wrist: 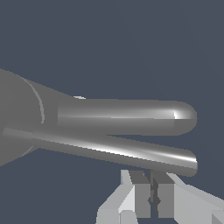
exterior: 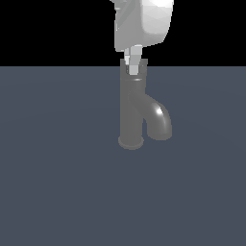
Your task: Turn on the faucet by rotating a designated handle.
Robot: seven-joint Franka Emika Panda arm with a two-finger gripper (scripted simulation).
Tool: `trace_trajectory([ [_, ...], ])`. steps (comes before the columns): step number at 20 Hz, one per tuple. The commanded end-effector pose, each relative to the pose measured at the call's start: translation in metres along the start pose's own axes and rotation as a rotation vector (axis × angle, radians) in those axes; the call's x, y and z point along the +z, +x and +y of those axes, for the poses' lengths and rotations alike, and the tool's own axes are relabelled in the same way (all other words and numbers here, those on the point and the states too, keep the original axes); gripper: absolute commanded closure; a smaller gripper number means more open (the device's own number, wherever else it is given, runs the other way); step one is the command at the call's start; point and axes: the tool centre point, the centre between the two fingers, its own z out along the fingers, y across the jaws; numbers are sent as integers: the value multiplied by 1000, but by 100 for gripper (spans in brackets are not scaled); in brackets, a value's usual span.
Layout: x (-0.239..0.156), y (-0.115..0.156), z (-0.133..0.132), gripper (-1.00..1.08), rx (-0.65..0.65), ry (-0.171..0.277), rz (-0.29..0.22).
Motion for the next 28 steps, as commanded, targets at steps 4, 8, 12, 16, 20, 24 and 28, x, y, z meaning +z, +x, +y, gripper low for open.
trace_trajectory([
  [4, 0, 36, 0, 108, 14, 1, 0],
  [8, 0, 58, 0, 108, 16, 0, 0],
  [12, 0, 79, -1, 108, 18, 0, 0],
  [16, 0, 101, -1, 108, 20, 0, 0],
  [20, 0, 87, -12, 108, -8, -1, -1],
  [24, 0, 98, -21, 108, -5, -1, -1],
  [28, 0, 109, -31, 108, -1, -1, -1],
])
